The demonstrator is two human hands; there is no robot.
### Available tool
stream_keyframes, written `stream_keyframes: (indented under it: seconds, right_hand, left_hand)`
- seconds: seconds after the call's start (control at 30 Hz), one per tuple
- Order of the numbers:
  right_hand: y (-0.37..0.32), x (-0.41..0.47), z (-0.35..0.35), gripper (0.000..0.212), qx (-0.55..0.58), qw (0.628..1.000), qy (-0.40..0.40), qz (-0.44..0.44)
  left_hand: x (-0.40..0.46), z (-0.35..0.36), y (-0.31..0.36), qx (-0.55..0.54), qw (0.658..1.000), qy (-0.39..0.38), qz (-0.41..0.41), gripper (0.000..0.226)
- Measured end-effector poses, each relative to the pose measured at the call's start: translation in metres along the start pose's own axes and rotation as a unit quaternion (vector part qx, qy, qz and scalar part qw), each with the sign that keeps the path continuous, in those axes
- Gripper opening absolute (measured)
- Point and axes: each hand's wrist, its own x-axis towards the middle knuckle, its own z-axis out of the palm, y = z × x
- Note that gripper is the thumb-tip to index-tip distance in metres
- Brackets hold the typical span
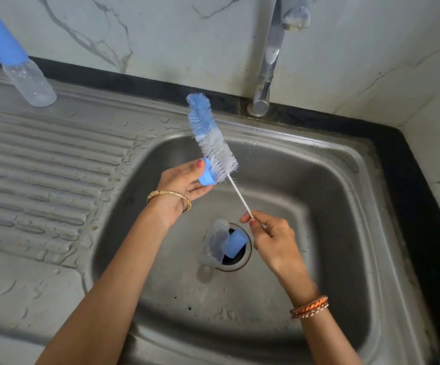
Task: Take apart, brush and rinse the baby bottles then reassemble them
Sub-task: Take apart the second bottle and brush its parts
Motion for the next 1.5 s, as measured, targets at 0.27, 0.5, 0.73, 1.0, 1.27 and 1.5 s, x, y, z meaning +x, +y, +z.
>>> stream_keyframes:
  seconds: [0.27, 0.5, 0.73, 1.0, 1.27, 1.5]
  right_hand:
    - [-0.002, 0.002, -0.006, 0.023, -0.045, 0.996, 0.071, -0.016]
    - [-0.006, -0.001, -0.006, 0.027, -0.182, 0.982, 0.036, -0.027]
    - [-0.01, -0.005, -0.006, 0.026, -0.241, 0.969, 0.028, -0.054]
    - [-0.012, -0.005, 0.002, 0.027, -0.245, 0.967, 0.006, -0.071]
    - [-0.007, -0.001, -0.001, 0.027, -0.231, 0.971, 0.019, -0.064]
    - [-0.008, -0.002, -0.003, 0.027, -0.209, 0.975, 0.037, -0.068]
  left_hand:
    - [0.006, -0.009, -0.006, 0.165, 0.986, 0.027, -0.012, 0.025]
    - [0.016, -0.03, -0.04, 0.734, 0.673, -0.053, 0.069, 0.039]
    - [0.009, -0.031, -0.061, 0.852, 0.509, -0.114, -0.05, 0.055]
    - [0.007, -0.042, -0.081, 0.835, 0.531, -0.114, -0.087, 0.064]
    - [0.014, -0.044, -0.081, 0.836, 0.528, -0.111, -0.095, 0.062]
    - [0.01, -0.027, -0.06, 0.872, 0.48, -0.085, -0.045, 0.049]
